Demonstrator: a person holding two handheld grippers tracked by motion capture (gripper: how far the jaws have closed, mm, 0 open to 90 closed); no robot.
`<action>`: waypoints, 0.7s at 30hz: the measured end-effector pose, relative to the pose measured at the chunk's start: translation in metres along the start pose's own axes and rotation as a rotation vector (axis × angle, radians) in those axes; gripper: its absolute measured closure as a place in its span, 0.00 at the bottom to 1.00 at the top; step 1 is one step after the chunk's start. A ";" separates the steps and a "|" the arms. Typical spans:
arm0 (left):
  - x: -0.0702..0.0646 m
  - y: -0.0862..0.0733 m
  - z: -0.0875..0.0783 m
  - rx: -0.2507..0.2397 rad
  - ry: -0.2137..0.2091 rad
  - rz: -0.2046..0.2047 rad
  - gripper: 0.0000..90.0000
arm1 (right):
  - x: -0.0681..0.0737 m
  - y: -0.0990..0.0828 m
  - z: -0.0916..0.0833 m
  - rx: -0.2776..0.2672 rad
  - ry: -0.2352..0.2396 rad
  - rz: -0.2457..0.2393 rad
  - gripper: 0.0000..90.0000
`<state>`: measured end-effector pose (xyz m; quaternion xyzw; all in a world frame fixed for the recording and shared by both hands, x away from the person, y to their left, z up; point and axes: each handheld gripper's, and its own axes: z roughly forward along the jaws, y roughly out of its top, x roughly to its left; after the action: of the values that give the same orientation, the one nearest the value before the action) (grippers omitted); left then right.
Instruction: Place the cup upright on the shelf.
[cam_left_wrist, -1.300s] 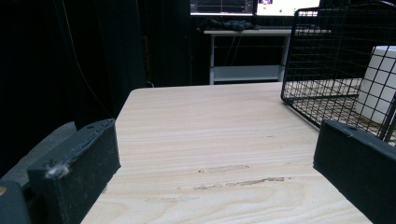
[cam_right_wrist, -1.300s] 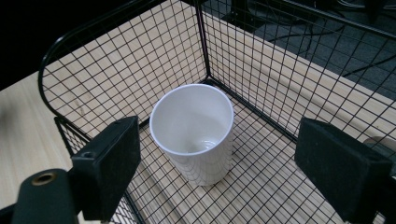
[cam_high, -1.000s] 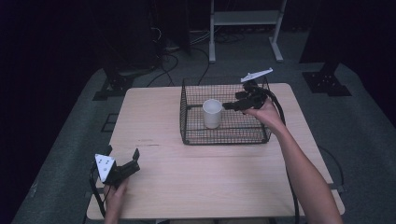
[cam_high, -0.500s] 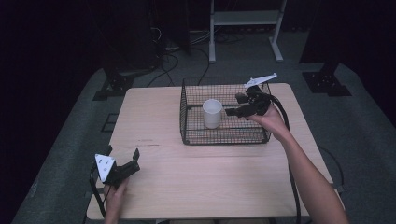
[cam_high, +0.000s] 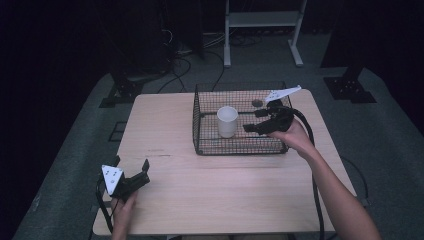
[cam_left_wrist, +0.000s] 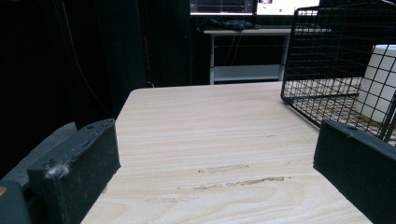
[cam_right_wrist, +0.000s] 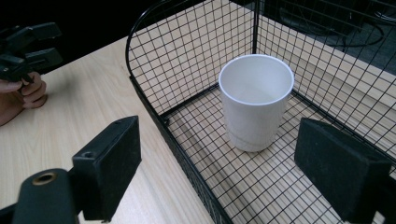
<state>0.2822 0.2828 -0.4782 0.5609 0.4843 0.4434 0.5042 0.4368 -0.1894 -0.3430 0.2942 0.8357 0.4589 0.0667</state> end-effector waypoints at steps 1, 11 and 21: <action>0.000 0.000 0.000 0.000 0.000 0.000 0.00 | 0.000 -0.001 -0.001 0.001 0.000 -0.002 0.15; 0.000 0.000 0.000 0.000 0.000 -0.001 0.00 | 0.003 -0.015 -0.009 -0.006 0.012 0.002 0.15; 0.000 0.000 0.000 0.000 0.000 -0.001 0.00 | 0.005 -0.031 -0.016 -0.003 0.018 0.011 0.15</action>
<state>0.2822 0.2829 -0.4782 0.5606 0.4847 0.4432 0.5043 0.4134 -0.2111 -0.3586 0.2946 0.8339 0.4632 0.0572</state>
